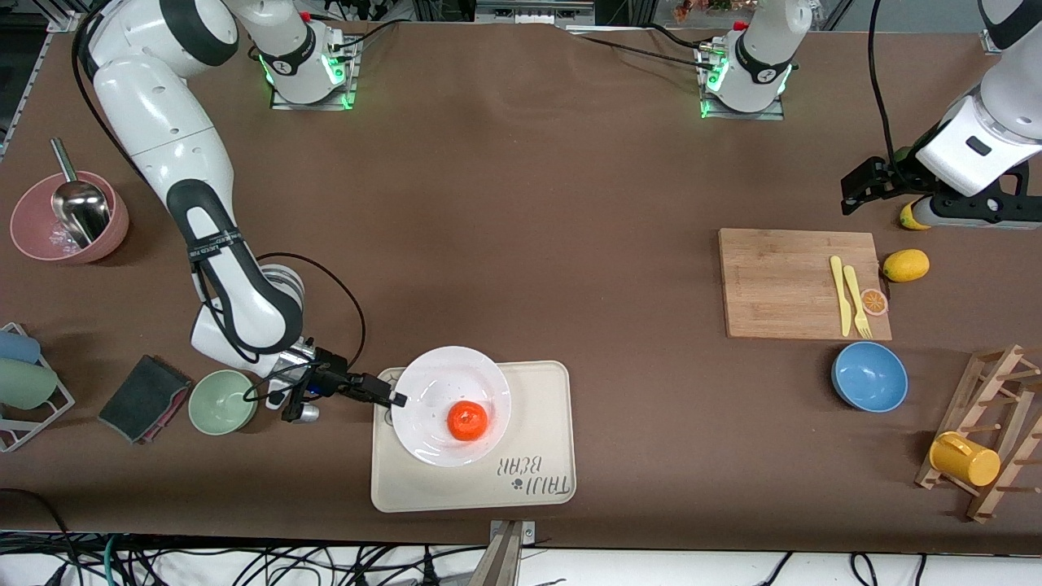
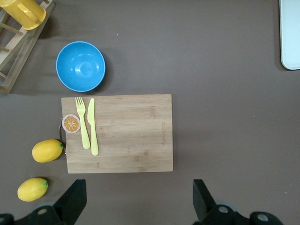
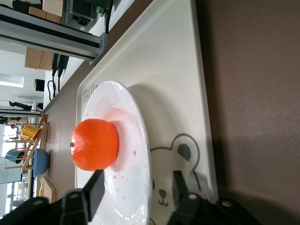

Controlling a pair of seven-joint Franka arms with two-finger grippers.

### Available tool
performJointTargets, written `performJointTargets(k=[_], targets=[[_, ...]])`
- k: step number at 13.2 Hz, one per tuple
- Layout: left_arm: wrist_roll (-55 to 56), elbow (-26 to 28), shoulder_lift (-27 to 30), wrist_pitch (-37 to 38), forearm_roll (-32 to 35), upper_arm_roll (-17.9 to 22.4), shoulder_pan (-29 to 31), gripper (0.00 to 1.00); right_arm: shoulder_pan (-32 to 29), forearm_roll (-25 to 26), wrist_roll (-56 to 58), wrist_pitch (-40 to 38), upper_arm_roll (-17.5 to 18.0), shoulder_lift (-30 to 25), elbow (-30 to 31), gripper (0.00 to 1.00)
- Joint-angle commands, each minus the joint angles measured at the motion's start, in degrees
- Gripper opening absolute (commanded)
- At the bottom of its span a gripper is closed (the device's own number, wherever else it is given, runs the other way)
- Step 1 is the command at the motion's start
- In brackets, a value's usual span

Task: Place orange and plate with both arms
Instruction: 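Open the right gripper and release the plate on the tray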

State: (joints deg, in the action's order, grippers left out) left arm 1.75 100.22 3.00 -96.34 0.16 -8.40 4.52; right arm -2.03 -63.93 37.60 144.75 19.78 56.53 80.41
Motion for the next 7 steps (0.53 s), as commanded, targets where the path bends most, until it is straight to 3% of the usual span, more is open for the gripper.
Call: performJointTargets(k=[1,5,7], targets=[[-1.5,-1.4,-0.5,1.7,-1.1,-0.2,0.7,1.0,-0.2,-0.5,3.6,-0.3,0.1,0.6,-1.8,1.0],[-1.5,-1.3,-0.5,1.9,-1.1,-0.2,0.8,1.0,-0.5,0.5,4.9,-0.4,-0.7,-0.8,-3.0,1.0],[-1.5,-1.3,-0.5,1.9,-1.1,-0.2,0.9,1.0,-1.7,6.2,5.0,-1.2,-0.7,-2.8,-2.7,1.0]])
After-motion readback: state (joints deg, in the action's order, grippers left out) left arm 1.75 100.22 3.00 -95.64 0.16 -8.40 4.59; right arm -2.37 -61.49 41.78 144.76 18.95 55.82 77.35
